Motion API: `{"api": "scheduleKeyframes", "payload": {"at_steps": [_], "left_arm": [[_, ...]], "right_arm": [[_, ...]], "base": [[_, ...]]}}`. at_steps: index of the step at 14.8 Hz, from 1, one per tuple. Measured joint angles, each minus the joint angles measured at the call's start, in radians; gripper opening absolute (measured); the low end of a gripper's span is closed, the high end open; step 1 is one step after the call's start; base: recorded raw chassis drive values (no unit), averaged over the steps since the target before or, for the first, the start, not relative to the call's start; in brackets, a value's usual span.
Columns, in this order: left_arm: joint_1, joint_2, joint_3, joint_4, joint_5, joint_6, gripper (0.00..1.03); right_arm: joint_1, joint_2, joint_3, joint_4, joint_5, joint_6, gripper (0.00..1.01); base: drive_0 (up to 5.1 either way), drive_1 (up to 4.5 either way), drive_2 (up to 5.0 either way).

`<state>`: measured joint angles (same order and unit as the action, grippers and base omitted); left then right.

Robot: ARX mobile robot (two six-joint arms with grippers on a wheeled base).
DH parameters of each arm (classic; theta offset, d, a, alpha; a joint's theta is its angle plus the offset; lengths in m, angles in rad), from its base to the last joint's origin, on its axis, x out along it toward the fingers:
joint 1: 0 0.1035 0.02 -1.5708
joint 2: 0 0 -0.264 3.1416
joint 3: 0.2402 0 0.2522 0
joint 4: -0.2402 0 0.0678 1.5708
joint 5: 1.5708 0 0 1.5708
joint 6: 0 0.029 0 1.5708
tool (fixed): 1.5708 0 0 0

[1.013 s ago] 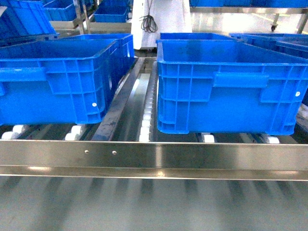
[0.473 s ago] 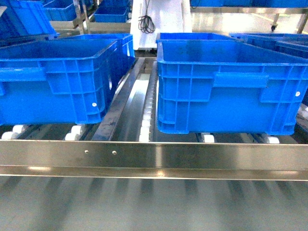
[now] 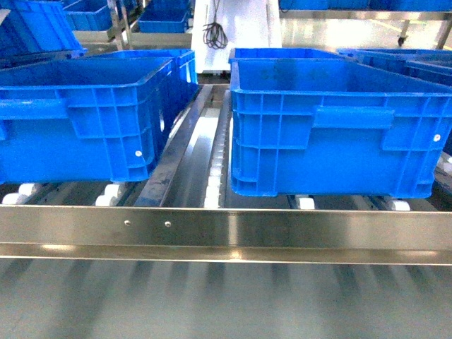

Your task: Sort blue parts and orange caps into right shelf containers

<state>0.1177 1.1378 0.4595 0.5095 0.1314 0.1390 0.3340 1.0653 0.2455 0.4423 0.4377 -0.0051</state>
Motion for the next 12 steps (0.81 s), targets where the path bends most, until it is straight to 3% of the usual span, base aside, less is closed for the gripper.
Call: {"api": "scheduleKeyframes", "payload": {"at_steps": [1,2,3,6,9,11,12], "left_arm": [[0.000,0.000,0.000,0.000,0.000,0.000,0.44],[0.000,0.000,0.000,0.000,0.000,0.000,0.44],[0.000,0.000,0.000,0.000,0.000,0.000,0.44],[0.000,0.000,0.000,0.000,0.000,0.000,0.44],[0.000,0.000,0.000,0.000,0.000,0.000,0.44],[0.000,0.000,0.000,0.000,0.000,0.000,0.44],[0.000,0.000,0.000,0.000,0.000,0.000,0.44]], "right_arm": [[-0.001,0.002,-0.003,0.024,-0.008,-0.002,0.43],[-0.014,0.040,-0.030,0.181,-0.076,-0.002,0.42],[-0.019,0.068,-0.026,0.241,-0.114,0.005,0.42],[-0.071,0.143,0.092,0.264,-0.204,0.014,0.42],[-0.134,0.348,0.348,0.343,-0.269,-0.003,0.42],[-0.158,0.559,0.615,0.271,-0.281,-0.026,0.42],[-0.167,0.714,0.807,0.200,-0.282,-0.026,0.54]], "base": [[0.0,0.00,0.0],[0.0,0.00,0.0],[0.0,0.00,0.0],[0.0,0.00,0.0],[0.0,0.00,0.0],[0.0,0.00,0.0],[0.0,0.00,0.0]]}}
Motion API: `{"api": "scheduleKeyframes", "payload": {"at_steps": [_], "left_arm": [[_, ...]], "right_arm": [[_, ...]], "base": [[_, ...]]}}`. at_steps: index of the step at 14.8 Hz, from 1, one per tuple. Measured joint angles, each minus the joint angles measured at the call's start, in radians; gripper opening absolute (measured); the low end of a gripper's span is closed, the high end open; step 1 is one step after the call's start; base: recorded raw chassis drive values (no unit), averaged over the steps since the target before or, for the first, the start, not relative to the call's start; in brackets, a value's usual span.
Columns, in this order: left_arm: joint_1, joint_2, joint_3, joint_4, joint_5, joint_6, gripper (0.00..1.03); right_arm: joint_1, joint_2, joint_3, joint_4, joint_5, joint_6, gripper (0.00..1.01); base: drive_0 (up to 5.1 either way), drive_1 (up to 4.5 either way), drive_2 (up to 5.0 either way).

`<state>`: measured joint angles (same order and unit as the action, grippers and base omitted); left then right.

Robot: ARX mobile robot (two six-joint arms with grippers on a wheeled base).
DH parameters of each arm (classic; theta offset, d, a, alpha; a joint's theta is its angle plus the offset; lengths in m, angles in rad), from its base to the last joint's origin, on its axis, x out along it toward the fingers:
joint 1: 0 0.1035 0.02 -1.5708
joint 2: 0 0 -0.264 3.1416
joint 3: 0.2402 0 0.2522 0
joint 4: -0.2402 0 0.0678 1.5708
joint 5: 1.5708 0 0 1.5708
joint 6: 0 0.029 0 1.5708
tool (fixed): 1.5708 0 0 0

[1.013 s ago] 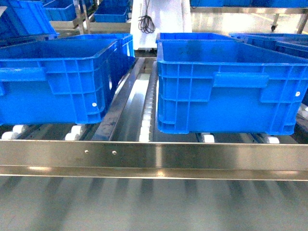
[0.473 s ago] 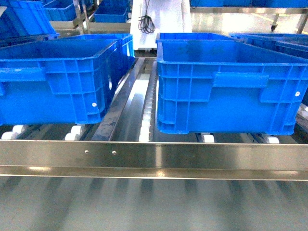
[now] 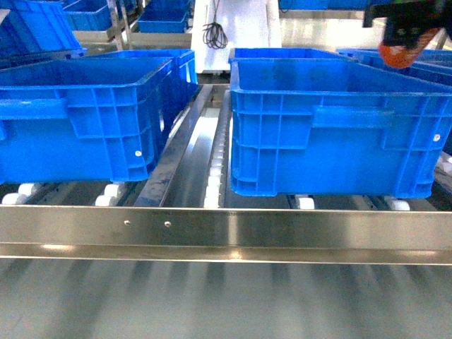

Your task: Sort blue parts and orange caps into right shelf containers

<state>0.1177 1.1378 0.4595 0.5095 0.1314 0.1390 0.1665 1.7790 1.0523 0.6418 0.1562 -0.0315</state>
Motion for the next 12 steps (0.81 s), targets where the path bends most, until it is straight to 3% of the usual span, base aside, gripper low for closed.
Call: {"api": "scheduleKeyframes", "payload": {"at_steps": [1,2,5,8,9,10,12], "left_arm": [[0.000,0.000,0.000,0.000,0.000,0.000,0.44],[0.000,0.000,0.000,0.000,0.000,0.000,0.44],[0.000,0.000,0.000,0.000,0.000,0.000,0.44],[0.000,0.000,0.000,0.000,0.000,0.000,0.44],[0.000,0.000,0.000,0.000,0.000,0.000,0.44],[0.000,0.000,0.000,0.000,0.000,0.000,0.44],[0.000,0.000,0.000,0.000,0.000,0.000,0.44]], "right_arm": [[-0.005,0.111,0.137,-0.023,0.006,0.008,0.66],[-0.005,0.135,0.168,-0.006,0.014,0.015,0.74],[0.014,-0.068,-0.052,0.137,-0.041,0.032,1.00],[0.072,-0.339,-0.370,0.217,-0.047,0.003,0.98],[0.106,-0.378,-0.502,0.230,-0.024,-0.033,0.98],[0.134,-0.403,-0.623,0.165,-0.007,-0.040,0.98],[0.155,-0.433,-0.717,0.148,0.031,-0.036,0.98]], "base": [[0.0,0.00,0.0],[0.0,0.00,0.0],[0.0,0.00,0.0],[0.0,0.00,0.0],[0.0,0.00,0.0],[0.0,0.00,0.0],[0.0,0.00,0.0]]}}
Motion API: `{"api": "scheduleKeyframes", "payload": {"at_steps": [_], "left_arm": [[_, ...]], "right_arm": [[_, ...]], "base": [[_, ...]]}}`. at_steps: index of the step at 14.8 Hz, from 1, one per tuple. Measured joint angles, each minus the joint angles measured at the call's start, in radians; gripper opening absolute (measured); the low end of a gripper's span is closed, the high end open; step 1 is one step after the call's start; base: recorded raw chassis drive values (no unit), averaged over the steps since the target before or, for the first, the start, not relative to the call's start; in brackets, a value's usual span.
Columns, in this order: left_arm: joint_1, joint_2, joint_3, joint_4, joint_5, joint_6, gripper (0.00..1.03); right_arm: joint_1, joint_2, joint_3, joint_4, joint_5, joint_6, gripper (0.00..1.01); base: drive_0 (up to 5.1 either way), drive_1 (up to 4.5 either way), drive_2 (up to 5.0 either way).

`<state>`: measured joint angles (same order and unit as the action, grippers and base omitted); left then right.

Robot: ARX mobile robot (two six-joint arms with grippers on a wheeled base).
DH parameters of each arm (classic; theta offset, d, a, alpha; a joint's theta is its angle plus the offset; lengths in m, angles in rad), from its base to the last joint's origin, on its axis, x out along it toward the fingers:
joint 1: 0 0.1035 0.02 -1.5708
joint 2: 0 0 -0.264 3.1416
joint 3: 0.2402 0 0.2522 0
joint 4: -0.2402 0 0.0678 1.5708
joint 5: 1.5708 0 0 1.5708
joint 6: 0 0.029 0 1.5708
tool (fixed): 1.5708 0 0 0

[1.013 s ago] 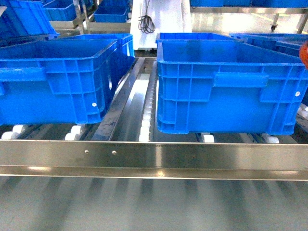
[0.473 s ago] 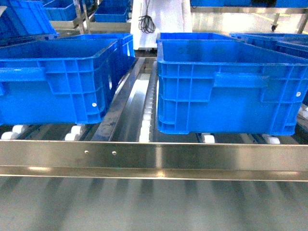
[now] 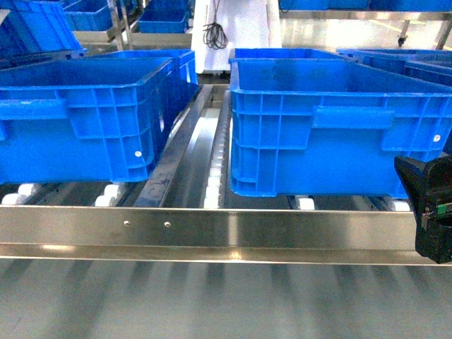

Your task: Sort blue parts and orange caps into right shelf containers

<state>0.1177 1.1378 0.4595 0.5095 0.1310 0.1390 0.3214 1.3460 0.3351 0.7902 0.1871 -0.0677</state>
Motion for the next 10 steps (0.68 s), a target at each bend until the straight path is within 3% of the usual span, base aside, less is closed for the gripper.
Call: {"api": "scheduleKeyframes", "payload": {"at_steps": [5,6,7,8,9,10], "left_arm": [[0.000,0.000,0.000,0.000,0.000,0.000,0.44],[-0.015,-0.004,0.017,-0.076,-0.066,0.003,0.44],[-0.035,-0.005,0.051,-0.180,-0.194,0.002,0.44],[-0.036,0.009,0.089,-0.238,-0.275,0.002,0.44],[-0.027,0.031,0.123,-0.241,-0.304,0.000,0.44],[-0.002,0.093,0.207,-0.220,-0.294,-0.001,0.44]], "right_arm": [[0.000,0.000,0.001,0.005,0.003,0.000,0.98],[0.000,0.000,0.001,0.005,0.003,0.000,0.98],[0.000,0.000,0.001,0.005,0.003,0.000,0.98],[0.000,0.000,0.001,0.005,0.003,0.000,0.98],[0.000,0.000,0.001,0.005,0.003,0.000,0.98],[-0.001,0.000,0.001,0.005,0.003,0.000,0.98]], "base": [[0.0,0.00,0.0],[0.0,0.00,0.0],[0.0,0.00,0.0],[0.0,0.00,0.0],[0.0,0.00,0.0],[0.0,0.00,0.0]]}}
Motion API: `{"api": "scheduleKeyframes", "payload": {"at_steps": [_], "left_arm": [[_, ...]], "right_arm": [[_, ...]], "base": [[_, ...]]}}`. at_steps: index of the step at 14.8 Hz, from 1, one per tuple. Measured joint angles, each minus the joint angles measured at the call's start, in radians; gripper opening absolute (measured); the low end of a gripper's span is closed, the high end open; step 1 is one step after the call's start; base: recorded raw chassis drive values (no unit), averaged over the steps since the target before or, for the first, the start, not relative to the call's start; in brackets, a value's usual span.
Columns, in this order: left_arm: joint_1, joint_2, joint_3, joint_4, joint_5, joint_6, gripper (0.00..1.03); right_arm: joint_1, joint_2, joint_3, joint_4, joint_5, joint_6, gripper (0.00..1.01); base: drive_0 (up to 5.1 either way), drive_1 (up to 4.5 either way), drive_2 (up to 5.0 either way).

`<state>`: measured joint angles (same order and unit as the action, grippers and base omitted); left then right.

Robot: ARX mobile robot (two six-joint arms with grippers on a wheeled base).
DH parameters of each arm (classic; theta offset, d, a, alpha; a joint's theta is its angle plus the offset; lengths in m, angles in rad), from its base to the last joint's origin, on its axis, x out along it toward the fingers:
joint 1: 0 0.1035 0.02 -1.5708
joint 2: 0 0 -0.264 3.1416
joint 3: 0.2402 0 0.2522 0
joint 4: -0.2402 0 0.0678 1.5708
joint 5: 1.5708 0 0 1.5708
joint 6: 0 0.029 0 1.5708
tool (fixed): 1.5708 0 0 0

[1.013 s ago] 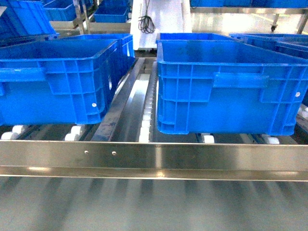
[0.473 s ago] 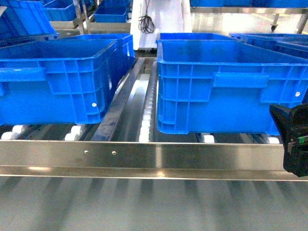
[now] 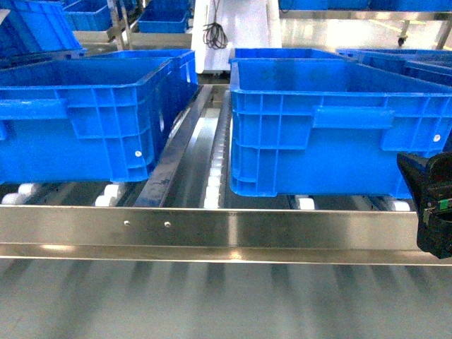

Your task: Sort blue parts and orange caps into right shelf containers

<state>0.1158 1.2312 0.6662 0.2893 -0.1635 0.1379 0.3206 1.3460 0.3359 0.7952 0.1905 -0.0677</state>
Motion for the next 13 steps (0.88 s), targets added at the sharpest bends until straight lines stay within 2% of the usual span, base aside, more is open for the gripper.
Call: {"api": "scheduleKeyframes", "payload": {"at_steps": [2,3,4,5,6,7,9,10,11,12,13], "left_arm": [[0.018,0.149,0.158,0.040,0.060,-0.005,0.44],[0.005,0.404,0.435,0.029,0.112,0.010,0.44],[0.005,0.495,0.541,0.017,0.090,0.027,0.45],[0.006,0.603,0.664,0.016,0.082,0.032,0.54],[0.007,0.718,0.790,0.031,0.047,0.050,0.65],[0.006,0.766,0.831,0.047,0.039,0.058,0.74],[0.006,0.703,0.679,0.115,0.079,0.042,0.92],[0.006,0.640,0.599,0.140,0.116,0.018,0.99],[0.005,0.409,0.393,0.247,0.146,-0.053,0.95],[0.003,0.287,0.291,0.381,0.245,-0.090,0.83],[-0.007,0.214,0.179,0.451,0.261,-0.111,0.70]], "right_arm": [[0.000,0.000,0.000,0.000,0.000,0.000,0.98],[0.000,0.000,0.000,0.000,0.000,0.000,0.98],[0.000,0.000,0.000,0.000,0.000,0.000,0.98],[0.000,0.000,0.000,0.000,0.000,0.000,0.98],[0.000,0.000,0.000,0.000,0.000,0.000,0.98],[0.000,0.000,0.000,0.000,0.000,0.000,0.98],[0.000,0.000,0.000,0.000,0.000,0.000,0.98],[0.000,0.000,0.000,-0.001,0.000,0.000,0.98],[0.000,0.000,0.000,-0.001,0.000,0.000,0.98],[0.000,0.000,0.000,0.000,0.000,0.000,0.98],[0.002,0.031,-0.025,0.148,0.049,0.018,0.93]], "base": [[0.0,0.00,0.0],[0.0,0.00,0.0],[0.0,0.00,0.0],[0.0,0.00,0.0],[0.0,0.00,0.0],[0.0,0.00,0.0],[0.0,0.00,0.0],[0.0,0.00,0.0],[0.0,0.00,0.0],[0.0,0.00,0.0],[0.0,0.00,0.0]]}}
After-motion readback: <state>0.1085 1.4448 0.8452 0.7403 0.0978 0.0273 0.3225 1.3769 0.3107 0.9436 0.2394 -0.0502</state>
